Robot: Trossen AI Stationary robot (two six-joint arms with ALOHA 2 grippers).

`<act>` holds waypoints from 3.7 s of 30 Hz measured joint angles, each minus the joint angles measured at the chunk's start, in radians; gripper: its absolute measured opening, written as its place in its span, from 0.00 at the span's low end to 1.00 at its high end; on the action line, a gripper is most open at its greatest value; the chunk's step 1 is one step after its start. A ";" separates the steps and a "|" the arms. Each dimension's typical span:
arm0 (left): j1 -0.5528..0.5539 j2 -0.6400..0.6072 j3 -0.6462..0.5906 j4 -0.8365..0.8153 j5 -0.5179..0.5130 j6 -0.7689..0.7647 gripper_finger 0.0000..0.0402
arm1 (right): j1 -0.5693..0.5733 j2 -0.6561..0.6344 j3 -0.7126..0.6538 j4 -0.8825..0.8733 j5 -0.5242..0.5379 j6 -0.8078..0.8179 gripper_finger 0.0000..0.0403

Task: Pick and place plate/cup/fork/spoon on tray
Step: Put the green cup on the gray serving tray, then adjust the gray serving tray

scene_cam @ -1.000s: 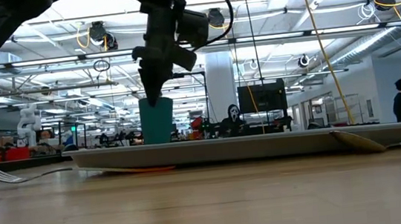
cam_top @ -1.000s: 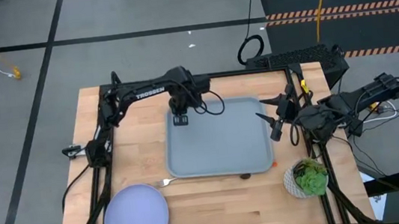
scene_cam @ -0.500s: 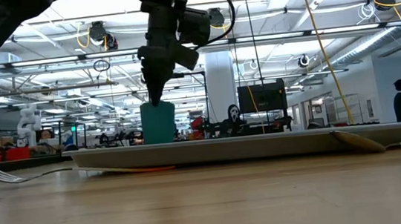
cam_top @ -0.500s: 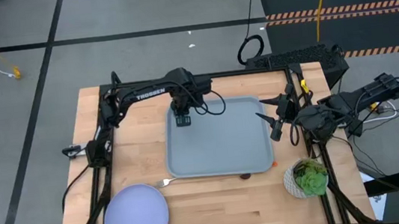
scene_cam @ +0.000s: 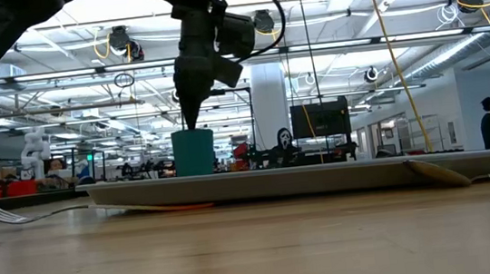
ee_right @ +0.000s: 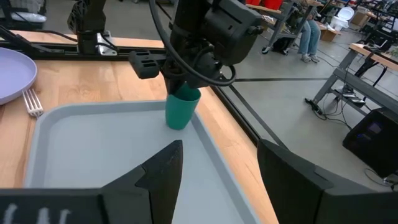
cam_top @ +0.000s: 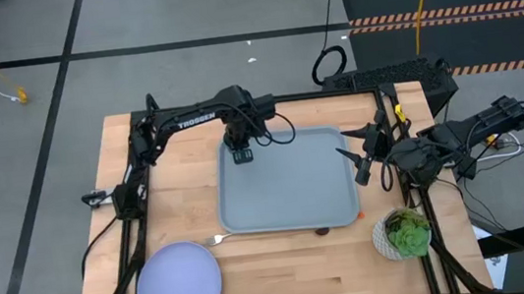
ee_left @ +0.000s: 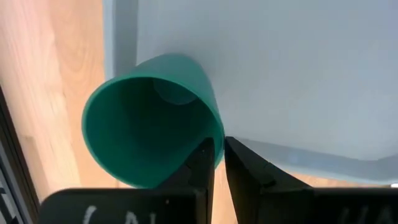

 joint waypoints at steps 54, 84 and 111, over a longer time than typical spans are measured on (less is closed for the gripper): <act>-0.173 -0.064 0.334 0.764 0.135 0.177 0.10 | -0.079 -0.016 0.000 -0.365 0.031 0.283 0.49; -0.175 -0.217 0.285 1.207 0.231 0.021 0.10 | -0.079 -0.017 0.000 -0.328 0.025 0.276 0.49; -0.327 -1.252 -1.086 1.558 -0.274 -0.227 0.10 | -0.079 -0.021 -0.017 -0.310 -0.051 0.295 0.49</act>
